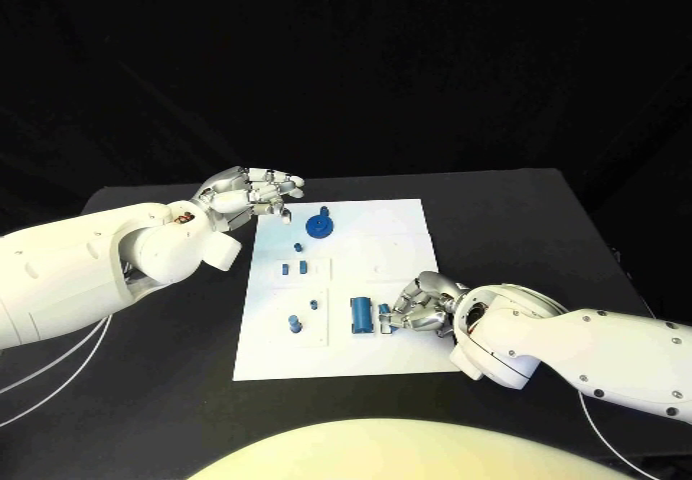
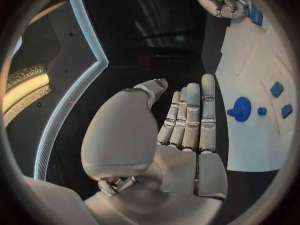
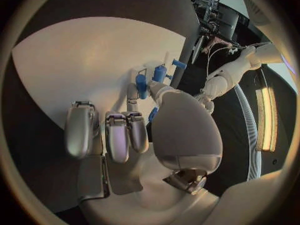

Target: Assemble the parts on the task board

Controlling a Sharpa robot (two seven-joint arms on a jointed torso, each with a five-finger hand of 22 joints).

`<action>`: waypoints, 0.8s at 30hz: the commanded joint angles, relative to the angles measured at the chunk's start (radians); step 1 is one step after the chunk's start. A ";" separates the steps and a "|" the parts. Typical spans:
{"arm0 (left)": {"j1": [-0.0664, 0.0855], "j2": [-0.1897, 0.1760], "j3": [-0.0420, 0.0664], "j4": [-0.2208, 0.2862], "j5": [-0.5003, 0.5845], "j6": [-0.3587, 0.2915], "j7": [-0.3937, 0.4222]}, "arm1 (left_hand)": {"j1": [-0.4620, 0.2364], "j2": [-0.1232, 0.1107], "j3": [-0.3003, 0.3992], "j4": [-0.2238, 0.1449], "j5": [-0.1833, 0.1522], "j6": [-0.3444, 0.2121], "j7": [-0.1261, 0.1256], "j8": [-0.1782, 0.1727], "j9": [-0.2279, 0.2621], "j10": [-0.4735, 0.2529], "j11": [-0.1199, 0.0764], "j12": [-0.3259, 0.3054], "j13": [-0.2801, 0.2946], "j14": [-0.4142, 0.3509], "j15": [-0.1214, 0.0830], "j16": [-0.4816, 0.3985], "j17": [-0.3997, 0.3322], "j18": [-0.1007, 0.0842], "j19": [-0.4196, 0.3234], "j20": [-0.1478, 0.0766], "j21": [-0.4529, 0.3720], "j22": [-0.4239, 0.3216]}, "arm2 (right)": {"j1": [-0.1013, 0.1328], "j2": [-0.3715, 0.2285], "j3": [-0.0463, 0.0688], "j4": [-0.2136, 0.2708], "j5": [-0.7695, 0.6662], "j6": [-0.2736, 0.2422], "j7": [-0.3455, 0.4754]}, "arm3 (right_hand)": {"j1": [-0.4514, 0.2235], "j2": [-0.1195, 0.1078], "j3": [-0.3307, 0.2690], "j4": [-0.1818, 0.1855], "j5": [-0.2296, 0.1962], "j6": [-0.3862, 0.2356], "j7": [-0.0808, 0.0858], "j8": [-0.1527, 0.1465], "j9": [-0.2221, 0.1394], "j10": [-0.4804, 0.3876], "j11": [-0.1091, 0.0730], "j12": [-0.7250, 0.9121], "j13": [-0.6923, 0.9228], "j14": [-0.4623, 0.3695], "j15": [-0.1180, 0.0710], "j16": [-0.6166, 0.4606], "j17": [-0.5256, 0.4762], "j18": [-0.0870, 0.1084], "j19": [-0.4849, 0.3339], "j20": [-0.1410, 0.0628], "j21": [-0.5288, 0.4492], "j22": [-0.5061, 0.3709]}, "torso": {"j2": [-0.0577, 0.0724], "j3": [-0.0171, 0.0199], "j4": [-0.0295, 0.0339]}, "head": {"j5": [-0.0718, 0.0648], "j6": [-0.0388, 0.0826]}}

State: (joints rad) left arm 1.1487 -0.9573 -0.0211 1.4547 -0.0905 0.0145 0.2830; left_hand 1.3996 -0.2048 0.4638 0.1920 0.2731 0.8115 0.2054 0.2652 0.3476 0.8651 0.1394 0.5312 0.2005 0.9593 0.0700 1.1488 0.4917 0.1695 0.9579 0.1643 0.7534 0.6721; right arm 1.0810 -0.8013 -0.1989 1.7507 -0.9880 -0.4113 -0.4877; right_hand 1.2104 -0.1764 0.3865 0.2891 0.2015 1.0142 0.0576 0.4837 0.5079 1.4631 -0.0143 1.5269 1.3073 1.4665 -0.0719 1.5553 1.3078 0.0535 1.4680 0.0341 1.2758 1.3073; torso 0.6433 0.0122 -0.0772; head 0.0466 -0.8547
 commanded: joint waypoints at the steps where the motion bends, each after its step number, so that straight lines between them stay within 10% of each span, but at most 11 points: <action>1: 0.000 0.000 0.001 0.002 0.003 0.016 -0.007 | -0.008 0.006 -0.002 0.005 0.007 -0.005 0.000 0.006 -0.001 -0.007 0.003 0.006 -0.002 -0.005 0.002 -0.003 0.000 0.014 0.007 -0.001 -0.003 -0.001 | -0.004 0.003 -0.002 0.002 -0.015 0.052 -0.010 | -0.015 0.000 -0.007 0.000 -0.002 -0.003 0.003 -0.002 0.001 0.076 0.001 -0.008 0.221 0.091 -0.003 -0.004 0.195 0.002 0.017 -0.001 -0.006 0.159 | 0.000 0.0000 -0.0004 | 0.001 -0.001; 24: 0.000 0.005 0.001 -0.006 0.003 0.022 -0.015 | -0.014 0.012 -0.002 0.015 0.007 -0.006 0.000 0.008 -0.002 -0.009 0.003 0.007 -0.003 -0.005 0.002 -0.002 0.001 0.014 0.008 0.000 -0.008 -0.004 | -0.007 -0.005 -0.002 0.021 -0.041 0.028 0.002 | -0.170 0.005 -0.092 0.002 -0.007 0.000 0.000 0.007 0.013 0.077 0.000 -0.008 0.221 0.091 -0.004 -0.005 0.194 0.003 0.018 -0.001 -0.015 0.159 | 0.000 0.0007 -0.0002 | 0.002 0.000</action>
State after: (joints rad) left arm 1.1487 -0.9551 -0.0212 1.4484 -0.0904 0.0168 0.2647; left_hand 1.3930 -0.1982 0.4609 0.2030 0.2768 0.8116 0.2054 0.2690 0.3467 0.8614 0.1431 0.5312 0.1995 0.9593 0.0700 1.1488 0.4917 0.1696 0.9579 0.1642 0.7500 0.6691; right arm 1.0765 -0.8069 -0.2005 1.7654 -1.0054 -0.3972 -0.4954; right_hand 1.0485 -0.1694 0.2993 0.2922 0.2015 1.0142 0.0576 0.4877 0.5202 1.4631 -0.0143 1.5228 1.3081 1.4664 -0.0718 1.5553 1.3075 0.0535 1.4680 0.0342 1.2663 1.3079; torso 0.6431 0.0128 -0.0775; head 0.0483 -0.8549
